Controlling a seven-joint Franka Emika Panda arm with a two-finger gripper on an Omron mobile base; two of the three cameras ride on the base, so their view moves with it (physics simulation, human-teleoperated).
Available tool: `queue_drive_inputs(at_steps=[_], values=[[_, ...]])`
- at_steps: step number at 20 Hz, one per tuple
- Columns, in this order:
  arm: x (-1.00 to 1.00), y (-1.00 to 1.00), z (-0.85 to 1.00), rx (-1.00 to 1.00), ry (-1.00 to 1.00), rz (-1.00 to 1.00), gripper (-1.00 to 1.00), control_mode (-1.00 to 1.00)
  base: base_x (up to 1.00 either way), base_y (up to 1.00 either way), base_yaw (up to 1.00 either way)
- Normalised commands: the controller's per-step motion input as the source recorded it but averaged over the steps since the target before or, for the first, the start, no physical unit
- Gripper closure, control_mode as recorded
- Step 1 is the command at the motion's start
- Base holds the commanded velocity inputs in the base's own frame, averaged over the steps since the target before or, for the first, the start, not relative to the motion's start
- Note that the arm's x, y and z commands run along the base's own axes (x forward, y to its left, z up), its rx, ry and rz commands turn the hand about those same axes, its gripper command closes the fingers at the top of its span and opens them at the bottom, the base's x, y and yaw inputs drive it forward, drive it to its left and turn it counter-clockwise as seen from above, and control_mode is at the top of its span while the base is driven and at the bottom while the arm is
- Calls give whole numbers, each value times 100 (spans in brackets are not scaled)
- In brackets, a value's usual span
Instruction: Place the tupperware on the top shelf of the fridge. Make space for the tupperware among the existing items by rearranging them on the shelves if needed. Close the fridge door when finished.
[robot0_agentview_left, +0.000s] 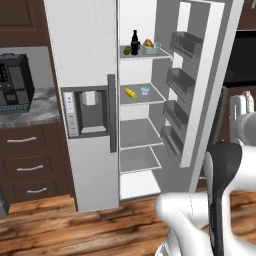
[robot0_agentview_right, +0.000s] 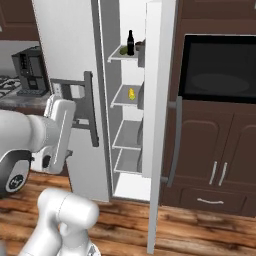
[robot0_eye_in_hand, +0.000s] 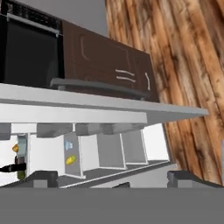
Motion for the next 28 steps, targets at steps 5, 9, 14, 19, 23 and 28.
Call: queue_drive_inputs(at_steps=[5,9,14,19,23,28], values=[[-38,-88,24,16,-10,-17,-100,-100,0,0,0],[8,-100,23,32,0,-10,-100,-100,0,0,0],[33,-100,3,28,1,5,-100,-100,0,0,0],[64,-100,-26,29,0,2,-100,-100,0,0,0],[77,-71,-58,32,0,0,-100,-100,0,0,0],[69,-36,-34,19,6,1,-100,-100,0,0,0]])
